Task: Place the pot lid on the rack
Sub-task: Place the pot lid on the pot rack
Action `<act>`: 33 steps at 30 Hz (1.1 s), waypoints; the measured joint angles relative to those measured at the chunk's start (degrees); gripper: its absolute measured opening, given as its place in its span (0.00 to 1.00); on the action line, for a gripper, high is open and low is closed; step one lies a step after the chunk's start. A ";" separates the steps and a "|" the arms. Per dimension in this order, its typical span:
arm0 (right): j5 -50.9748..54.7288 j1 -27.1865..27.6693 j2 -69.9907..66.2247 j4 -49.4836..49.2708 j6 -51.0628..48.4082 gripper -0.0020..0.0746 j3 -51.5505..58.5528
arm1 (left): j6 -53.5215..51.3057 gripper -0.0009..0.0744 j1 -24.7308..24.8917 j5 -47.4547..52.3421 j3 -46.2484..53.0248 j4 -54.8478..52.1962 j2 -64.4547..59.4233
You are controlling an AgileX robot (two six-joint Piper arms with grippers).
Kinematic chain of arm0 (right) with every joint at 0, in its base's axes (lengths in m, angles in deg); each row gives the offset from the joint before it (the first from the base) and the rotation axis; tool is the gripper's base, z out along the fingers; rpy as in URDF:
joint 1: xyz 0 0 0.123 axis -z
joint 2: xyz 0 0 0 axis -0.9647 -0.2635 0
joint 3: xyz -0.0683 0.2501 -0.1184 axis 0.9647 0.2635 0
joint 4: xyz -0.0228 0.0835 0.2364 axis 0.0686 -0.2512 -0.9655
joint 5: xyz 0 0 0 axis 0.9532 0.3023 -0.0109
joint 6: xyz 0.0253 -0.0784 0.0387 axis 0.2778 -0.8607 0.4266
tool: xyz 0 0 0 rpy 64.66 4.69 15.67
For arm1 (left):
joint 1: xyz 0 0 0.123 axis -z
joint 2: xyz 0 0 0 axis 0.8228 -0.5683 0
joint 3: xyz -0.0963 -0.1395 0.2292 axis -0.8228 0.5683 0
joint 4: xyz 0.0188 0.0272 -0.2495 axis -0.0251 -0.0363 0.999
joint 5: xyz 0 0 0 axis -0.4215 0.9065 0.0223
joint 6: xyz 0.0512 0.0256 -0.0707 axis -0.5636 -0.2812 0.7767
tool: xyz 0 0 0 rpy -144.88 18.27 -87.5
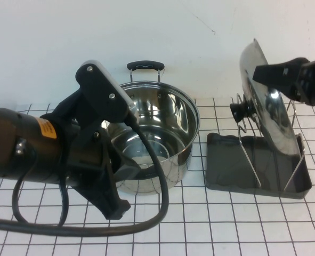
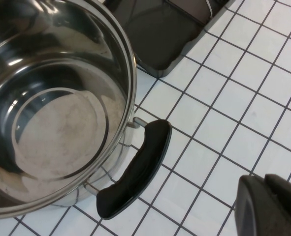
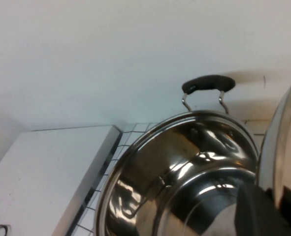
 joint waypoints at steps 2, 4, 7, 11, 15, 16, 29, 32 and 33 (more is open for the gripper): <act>-0.68 0.00 0.00 0.00 -0.26 0.05 1.13 | 0.00 0.01 0.00 0.00 0.00 0.26 0.00; -0.93 0.00 0.00 0.00 -0.93 0.05 1.89 | 0.00 0.01 0.00 0.00 0.00 0.72 0.00; -1.07 0.00 0.00 0.00 -2.49 0.05 2.27 | 0.00 0.01 0.00 0.00 0.00 1.22 0.00; -1.07 0.00 0.00 -0.10 -3.92 0.05 2.27 | 0.00 0.01 0.00 0.00 0.00 1.82 0.00; -1.07 0.00 -0.55 -0.33 -4.40 0.05 2.27 | 0.00 0.01 0.00 0.00 0.00 2.48 0.00; -0.96 0.00 -1.00 -0.33 -4.27 0.05 2.27 | 0.00 0.01 0.00 0.00 0.00 2.59 0.00; -0.95 0.00 -3.48 -0.80 -4.02 0.10 2.27 | 0.06 0.01 0.00 0.12 0.00 2.60 0.00; -2.41 0.00 -3.48 -0.88 -4.02 0.25 2.27 | 0.06 0.01 0.00 0.12 0.00 2.60 0.00; -2.68 0.00 -3.48 -0.88 -4.02 0.32 2.27 | 0.06 0.01 0.00 0.12 0.00 2.60 0.00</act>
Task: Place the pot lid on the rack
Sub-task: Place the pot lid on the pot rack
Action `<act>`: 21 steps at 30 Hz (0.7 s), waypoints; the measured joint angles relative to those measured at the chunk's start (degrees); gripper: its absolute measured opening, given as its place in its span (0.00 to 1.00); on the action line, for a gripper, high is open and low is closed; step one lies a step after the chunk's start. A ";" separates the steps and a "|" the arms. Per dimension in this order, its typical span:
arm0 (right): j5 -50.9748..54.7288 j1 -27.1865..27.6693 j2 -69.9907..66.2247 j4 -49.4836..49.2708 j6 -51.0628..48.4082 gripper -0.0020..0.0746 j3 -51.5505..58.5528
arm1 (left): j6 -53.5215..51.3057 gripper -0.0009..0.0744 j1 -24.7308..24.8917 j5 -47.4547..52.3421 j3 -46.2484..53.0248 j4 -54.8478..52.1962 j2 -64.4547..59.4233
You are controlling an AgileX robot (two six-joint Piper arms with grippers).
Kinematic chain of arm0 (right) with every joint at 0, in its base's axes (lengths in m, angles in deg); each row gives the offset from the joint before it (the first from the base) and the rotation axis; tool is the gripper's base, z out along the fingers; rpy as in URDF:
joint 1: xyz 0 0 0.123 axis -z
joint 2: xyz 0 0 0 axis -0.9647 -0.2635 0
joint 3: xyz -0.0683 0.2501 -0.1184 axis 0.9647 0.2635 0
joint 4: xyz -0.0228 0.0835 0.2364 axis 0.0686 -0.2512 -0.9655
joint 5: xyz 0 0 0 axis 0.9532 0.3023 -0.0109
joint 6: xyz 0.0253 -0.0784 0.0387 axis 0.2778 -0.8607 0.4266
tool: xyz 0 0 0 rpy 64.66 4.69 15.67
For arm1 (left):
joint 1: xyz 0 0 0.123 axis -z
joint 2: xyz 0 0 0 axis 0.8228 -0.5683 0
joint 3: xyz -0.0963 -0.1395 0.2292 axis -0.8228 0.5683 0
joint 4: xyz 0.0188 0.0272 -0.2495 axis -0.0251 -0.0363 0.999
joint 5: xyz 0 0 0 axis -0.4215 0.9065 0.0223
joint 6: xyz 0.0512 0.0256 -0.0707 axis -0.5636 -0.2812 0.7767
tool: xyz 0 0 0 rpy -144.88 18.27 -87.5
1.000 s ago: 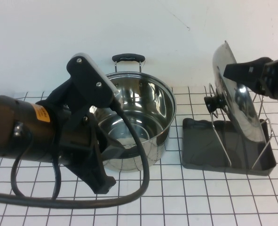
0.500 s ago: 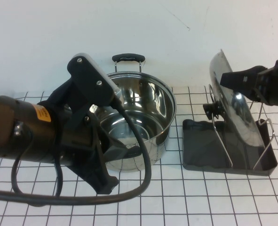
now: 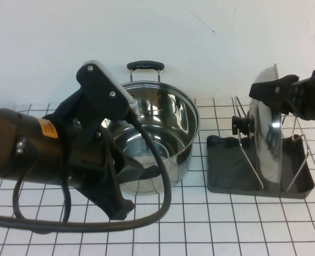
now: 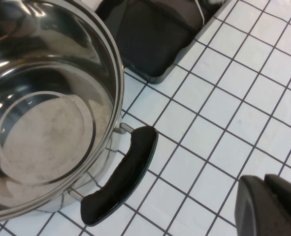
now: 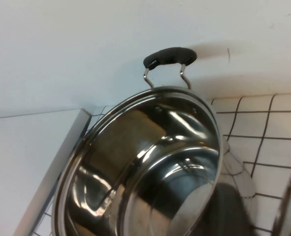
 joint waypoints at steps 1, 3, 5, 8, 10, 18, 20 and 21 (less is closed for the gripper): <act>-0.14 0.00 0.00 0.00 -0.11 0.39 0.00 | 0.00 0.01 0.00 0.00 0.00 0.00 0.00; -0.25 0.00 0.00 0.00 -0.22 0.52 0.00 | 0.00 0.01 0.00 0.00 0.00 0.00 0.00; -0.25 0.00 0.00 0.00 -0.22 0.59 0.00 | 0.00 0.01 0.00 0.00 0.00 0.00 0.00; -0.25 0.00 0.00 1.02 -0.22 0.64 0.00 | 0.00 0.01 0.00 0.07 0.00 0.08 0.00; -0.25 0.00 0.00 2.14 -0.33 0.65 0.00 | 0.00 0.01 0.00 0.07 0.00 0.38 0.00; 1.12 0.64 0.00 7.26 1.86 0.65 0.00 | -0.14 0.01 0.00 0.07 0.00 1.35 0.00; 2.73 1.90 0.00 8.63 3.65 0.65 0.00 | -0.14 0.01 0.00 0.07 0.00 1.35 0.00; 3.66 2.80 0.00 9.40 4.27 0.65 0.00 | -0.14 0.01 0.00 0.07 0.00 1.35 0.00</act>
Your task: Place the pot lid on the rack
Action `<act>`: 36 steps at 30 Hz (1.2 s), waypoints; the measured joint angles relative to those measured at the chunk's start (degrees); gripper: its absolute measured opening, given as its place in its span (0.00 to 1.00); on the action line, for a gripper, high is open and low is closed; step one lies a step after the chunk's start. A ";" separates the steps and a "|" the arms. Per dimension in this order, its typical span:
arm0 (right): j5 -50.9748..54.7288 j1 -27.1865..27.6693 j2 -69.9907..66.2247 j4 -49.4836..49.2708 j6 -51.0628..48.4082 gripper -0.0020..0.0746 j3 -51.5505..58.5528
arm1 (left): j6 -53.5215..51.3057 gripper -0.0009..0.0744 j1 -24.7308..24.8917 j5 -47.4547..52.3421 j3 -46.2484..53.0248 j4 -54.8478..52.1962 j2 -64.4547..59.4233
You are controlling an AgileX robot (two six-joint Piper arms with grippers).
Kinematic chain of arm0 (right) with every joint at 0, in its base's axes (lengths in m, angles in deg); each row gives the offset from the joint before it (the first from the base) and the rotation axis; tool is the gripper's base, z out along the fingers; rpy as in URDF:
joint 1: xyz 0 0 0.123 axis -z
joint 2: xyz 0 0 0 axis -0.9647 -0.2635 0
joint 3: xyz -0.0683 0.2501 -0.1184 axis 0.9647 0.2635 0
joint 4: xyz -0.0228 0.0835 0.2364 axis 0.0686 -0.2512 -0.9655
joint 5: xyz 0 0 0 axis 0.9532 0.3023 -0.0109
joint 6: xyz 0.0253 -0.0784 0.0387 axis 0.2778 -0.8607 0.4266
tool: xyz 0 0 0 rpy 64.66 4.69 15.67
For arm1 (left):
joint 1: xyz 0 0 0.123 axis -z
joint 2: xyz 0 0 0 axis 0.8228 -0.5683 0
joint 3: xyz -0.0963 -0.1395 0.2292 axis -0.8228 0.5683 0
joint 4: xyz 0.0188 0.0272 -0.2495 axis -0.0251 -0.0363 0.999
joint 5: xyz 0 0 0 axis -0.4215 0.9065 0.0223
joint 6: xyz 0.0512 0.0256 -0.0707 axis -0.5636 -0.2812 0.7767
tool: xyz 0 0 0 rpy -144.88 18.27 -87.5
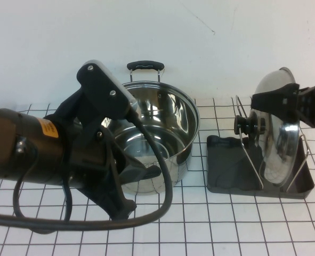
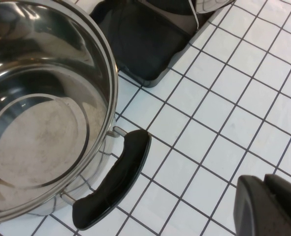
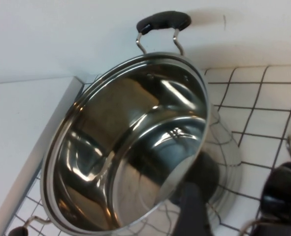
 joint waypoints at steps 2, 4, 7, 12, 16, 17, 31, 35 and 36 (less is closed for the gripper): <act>2.15 2.22 0.00 1.60 1.34 0.65 0.00 | 0.00 0.01 0.00 0.14 0.00 0.00 0.00; 4.17 3.94 0.00 2.61 2.14 0.65 0.00 | 0.00 0.01 0.00 0.18 0.00 0.00 0.00; 6.63 5.78 0.00 3.39 2.77 0.65 0.00 | 0.00 0.01 0.00 0.18 0.00 0.12 0.00; 7.84 6.89 0.00 5.32 2.99 0.65 0.00 | 0.00 0.01 0.00 -0.16 0.00 0.24 0.00; 8.23 7.03 0.00 5.97 3.03 0.65 0.00 | 0.00 0.01 0.00 -0.16 0.00 0.24 0.00; 8.32 7.03 0.00 6.08 3.12 0.65 0.00 | 0.00 0.01 0.00 -0.16 0.00 0.24 0.00; 12.16 14.02 4.88 7.83 3.16 0.65 0.00 | 0.12 0.01 0.00 -0.16 0.00 1.38 0.00; 16.93 18.25 7.74 8.34 3.86 0.65 0.00 | -0.54 0.01 0.00 -0.74 0.00 0.99 0.00; 17.89 19.07 8.54 8.44 3.95 0.65 0.00 | -0.53 0.01 0.00 -1.20 0.00 0.35 0.11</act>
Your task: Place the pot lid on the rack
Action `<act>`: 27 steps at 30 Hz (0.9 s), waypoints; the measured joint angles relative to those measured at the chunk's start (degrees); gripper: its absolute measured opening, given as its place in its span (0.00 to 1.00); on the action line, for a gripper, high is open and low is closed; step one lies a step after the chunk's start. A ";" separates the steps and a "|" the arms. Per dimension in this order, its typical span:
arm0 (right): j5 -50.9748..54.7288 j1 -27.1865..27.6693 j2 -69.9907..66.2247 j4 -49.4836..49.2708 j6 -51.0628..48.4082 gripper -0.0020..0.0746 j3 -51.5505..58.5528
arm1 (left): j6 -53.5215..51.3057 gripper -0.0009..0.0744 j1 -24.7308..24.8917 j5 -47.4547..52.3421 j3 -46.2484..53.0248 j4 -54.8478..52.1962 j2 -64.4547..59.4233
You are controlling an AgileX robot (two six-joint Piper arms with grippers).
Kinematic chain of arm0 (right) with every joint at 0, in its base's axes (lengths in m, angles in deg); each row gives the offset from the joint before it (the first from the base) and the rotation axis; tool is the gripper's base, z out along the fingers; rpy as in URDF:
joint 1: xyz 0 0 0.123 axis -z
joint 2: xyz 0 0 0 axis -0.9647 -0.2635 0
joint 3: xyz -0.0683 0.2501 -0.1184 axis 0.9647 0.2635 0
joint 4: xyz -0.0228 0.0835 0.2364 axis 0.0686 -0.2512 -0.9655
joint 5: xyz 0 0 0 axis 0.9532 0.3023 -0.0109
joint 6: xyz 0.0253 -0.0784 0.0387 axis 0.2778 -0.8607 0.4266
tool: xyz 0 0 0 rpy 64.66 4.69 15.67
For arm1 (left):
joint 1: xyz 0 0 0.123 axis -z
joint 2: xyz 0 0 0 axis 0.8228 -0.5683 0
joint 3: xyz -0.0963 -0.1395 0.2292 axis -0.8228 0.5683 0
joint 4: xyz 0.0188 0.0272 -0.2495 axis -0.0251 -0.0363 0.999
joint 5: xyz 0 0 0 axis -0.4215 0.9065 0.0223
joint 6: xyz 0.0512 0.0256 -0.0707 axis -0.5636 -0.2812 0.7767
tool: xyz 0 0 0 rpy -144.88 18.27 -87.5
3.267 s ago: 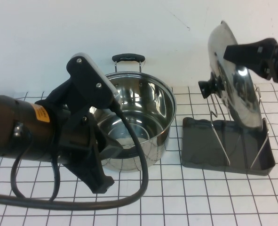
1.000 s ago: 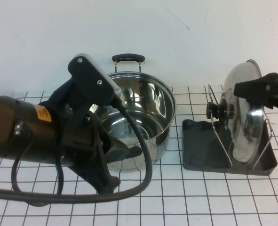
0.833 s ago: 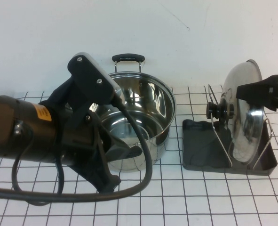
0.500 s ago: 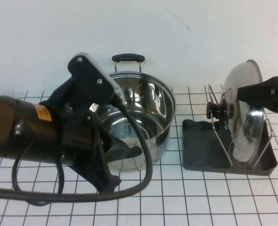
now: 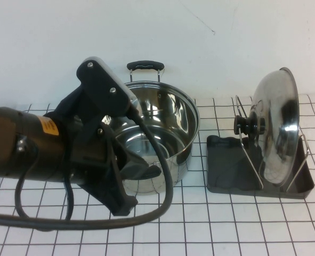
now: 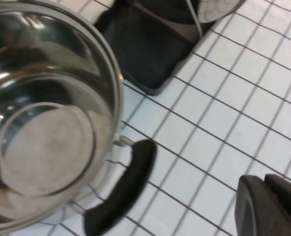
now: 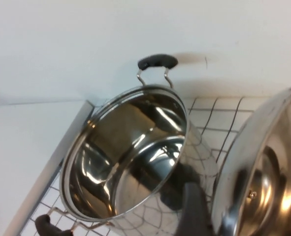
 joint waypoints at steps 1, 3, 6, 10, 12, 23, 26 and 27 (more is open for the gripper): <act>0.93 0.94 1.14 0.23 0.14 0.63 0.00 | 0.00 0.01 0.00 -0.66 0.00 -0.67 0.12; 1.90 2.29 3.62 0.37 0.14 0.58 0.00 | 0.00 0.01 0.00 -2.17 0.00 -1.89 0.64; 2.65 3.35 8.28 1.44 -2.22 0.39 0.00 | 1.36 0.01 0.00 -4.31 0.00 -4.62 2.32; 3.47 3.33 15.82 5.60 -5.92 0.11 0.00 | 9.25 0.01 0.00 -5.54 0.00 -12.75 6.07; 3.47 3.33 19.47 9.32 -6.36 0.06 0.00 | 13.82 0.01 0.00 -5.61 0.00 -17.39 8.29; -1.38 3.33 38.33 55.52 11.45 0.02 0.00 | 27.33 0.01 0.00 -12.53 11.51 -29.03 30.20; -4.94 3.33 38.89 65.89 19.58 0.02 0.00 | 27.85 0.01 0.00 -14.74 16.42 -32.06 36.73; -5.96 3.33 38.89 67.39 21.24 0.02 0.00 | 28.62 0.01 0.00 -15.49 18.21 -33.78 38.38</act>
